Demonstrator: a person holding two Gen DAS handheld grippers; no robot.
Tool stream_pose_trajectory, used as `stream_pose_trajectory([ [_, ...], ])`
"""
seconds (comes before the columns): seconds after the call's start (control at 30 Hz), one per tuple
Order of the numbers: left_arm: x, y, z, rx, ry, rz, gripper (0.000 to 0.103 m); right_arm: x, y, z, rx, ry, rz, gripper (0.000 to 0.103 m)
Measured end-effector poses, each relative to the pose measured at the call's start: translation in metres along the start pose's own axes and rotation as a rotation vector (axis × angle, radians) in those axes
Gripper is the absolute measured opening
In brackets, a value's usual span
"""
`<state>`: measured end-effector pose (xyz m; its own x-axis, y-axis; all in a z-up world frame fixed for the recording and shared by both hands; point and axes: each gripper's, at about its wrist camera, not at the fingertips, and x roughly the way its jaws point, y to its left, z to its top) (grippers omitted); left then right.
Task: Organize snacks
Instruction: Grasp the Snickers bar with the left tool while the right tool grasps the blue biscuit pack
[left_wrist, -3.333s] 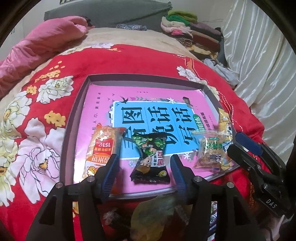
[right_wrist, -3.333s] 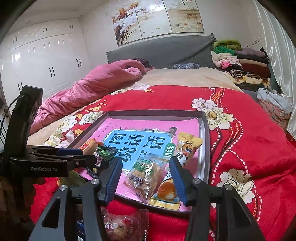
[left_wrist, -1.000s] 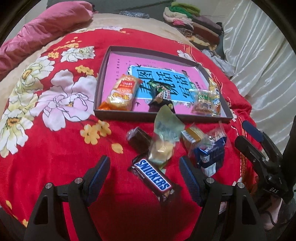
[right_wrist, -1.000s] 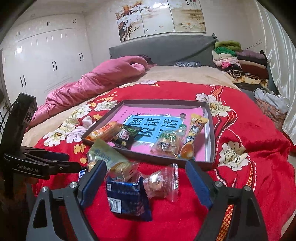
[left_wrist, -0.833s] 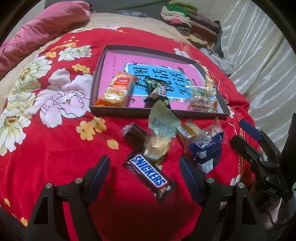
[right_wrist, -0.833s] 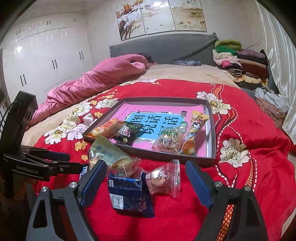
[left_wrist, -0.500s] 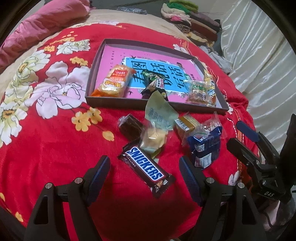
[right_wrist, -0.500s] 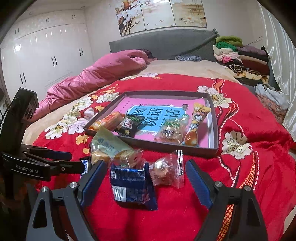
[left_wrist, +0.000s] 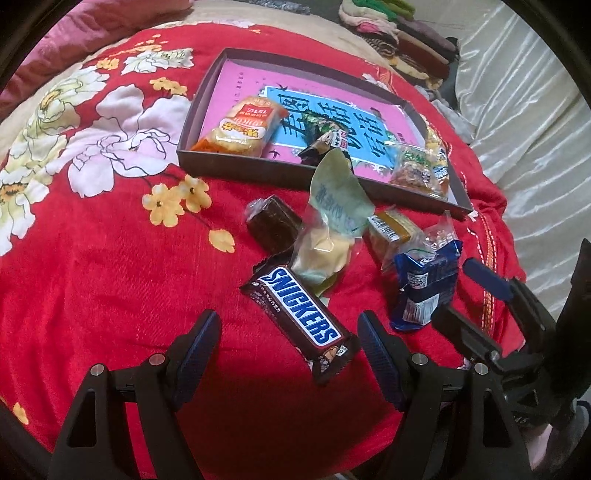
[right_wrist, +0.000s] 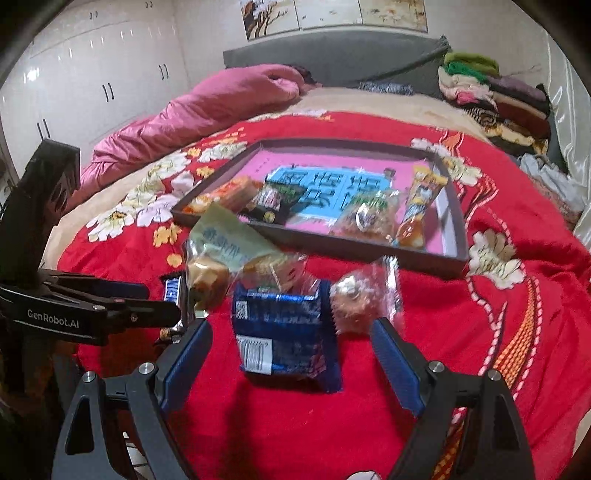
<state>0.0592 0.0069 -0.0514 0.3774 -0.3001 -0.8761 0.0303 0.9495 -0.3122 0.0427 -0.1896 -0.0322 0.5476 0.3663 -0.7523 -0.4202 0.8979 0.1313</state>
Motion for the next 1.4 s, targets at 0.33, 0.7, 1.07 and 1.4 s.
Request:
stream_pose_trajectory([
  [0.33, 0.006, -0.002, 0.000, -0.005, 0.004, 0.021, 0.078, 0.019, 0.013, -0.004, -0.052, 0.069, 0.016, 0.080],
  [0.7, 0.015, -0.008, 0.003, -0.008, 0.007, 0.058, 0.078, 0.037, 0.018, -0.005, -0.095, 0.104, 0.014, 0.063],
  [1.07, 0.030, -0.013, 0.004, 0.031, 0.007, 0.111, 0.064, 0.034, 0.008, -0.002, -0.046, 0.091, 0.077, 0.055],
  [1.4, 0.022, -0.005, 0.002, 0.049, 0.011, 0.102, 0.033, 0.018, 0.002, 0.000, 0.005, 0.037, 0.169, 0.055],
])
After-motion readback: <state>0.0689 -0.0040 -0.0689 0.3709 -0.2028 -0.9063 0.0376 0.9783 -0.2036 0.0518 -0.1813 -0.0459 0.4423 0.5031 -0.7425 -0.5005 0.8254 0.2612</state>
